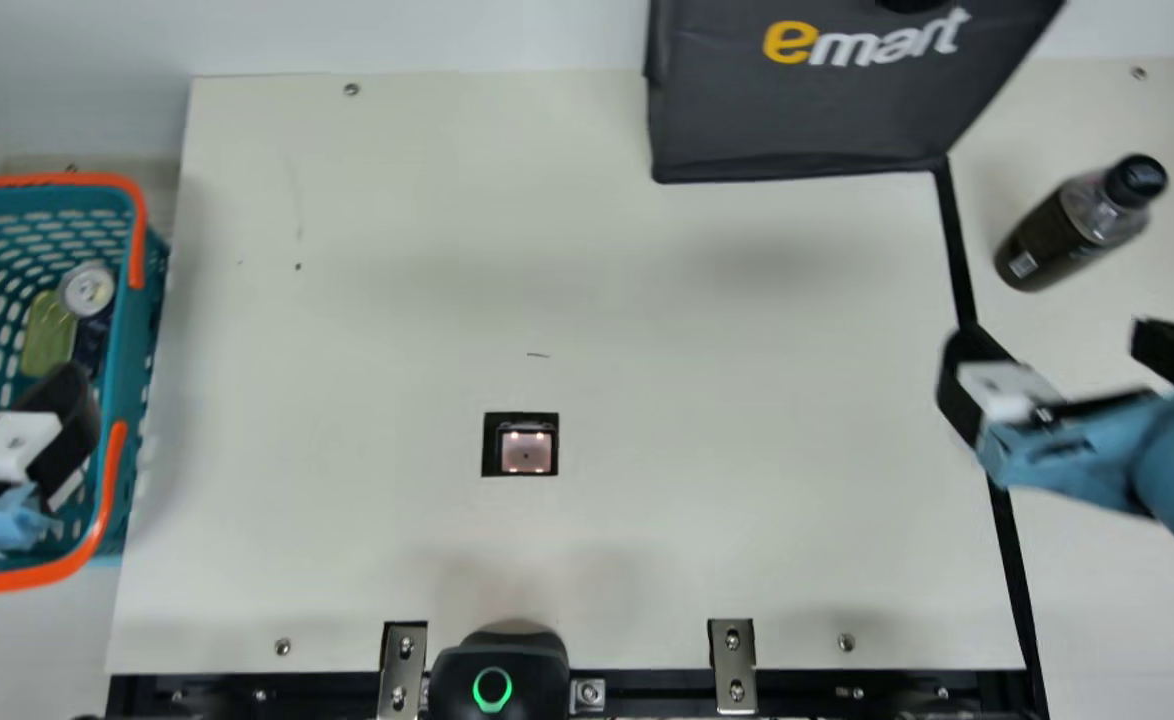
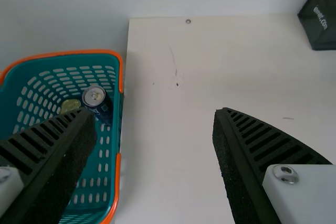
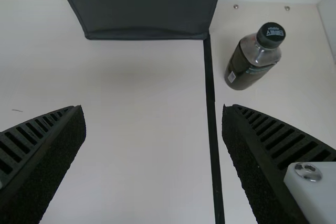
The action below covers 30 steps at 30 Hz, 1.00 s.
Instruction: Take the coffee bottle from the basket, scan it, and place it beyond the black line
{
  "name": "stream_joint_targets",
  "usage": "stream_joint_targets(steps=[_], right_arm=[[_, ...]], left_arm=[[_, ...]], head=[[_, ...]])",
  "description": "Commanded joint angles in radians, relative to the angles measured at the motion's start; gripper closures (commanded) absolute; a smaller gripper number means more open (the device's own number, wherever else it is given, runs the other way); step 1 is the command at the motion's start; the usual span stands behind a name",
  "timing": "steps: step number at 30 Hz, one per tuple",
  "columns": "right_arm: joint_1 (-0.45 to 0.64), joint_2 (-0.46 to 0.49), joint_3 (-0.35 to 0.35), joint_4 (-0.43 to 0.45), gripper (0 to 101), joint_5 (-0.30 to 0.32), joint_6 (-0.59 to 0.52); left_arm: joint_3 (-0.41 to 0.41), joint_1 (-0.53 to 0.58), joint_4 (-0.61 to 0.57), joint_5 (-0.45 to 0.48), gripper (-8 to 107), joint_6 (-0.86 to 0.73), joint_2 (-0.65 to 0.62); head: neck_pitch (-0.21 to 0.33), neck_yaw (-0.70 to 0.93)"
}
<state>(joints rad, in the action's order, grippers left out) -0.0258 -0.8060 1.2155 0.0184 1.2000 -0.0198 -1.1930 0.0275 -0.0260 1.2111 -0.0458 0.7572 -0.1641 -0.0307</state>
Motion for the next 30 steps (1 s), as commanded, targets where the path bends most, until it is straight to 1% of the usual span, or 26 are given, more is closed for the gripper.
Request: stream_joint_targets(steps=[1,2,3,5,7,30], right_arm=[[0.01,0.048,0.002,-0.003,10,0.009,-0.014],[0.014,0.062,0.002,-0.004,10,0.013,-0.019],[0.012,0.033,0.001,-0.002,10,0.016,-0.014],[0.015,0.062,0.002,-0.001,10,0.023,-0.02],[0.015,0.067,0.003,-0.002,10,0.027,-0.02],[0.015,0.068,0.003,-0.002,10,0.022,-0.02]], left_arm=[[0.0,0.0,0.0,0.0,9,0.0,0.0],[-0.006,0.0,0.0,0.0,9,0.0,0.0],[-0.011,0.0,0.0,0.0,9,0.0,0.0],[-0.011,0.0,0.0,0.002,9,0.0,0.0],[-0.011,0.0,0.0,0.003,9,0.0,0.0],[-0.011,0.0,0.0,0.003,9,0.0,0.0]], head=[[0.026,0.003],[0.026,0.003],[0.026,0.003],[0.026,0.003],[0.026,0.003],[0.026,0.003]])
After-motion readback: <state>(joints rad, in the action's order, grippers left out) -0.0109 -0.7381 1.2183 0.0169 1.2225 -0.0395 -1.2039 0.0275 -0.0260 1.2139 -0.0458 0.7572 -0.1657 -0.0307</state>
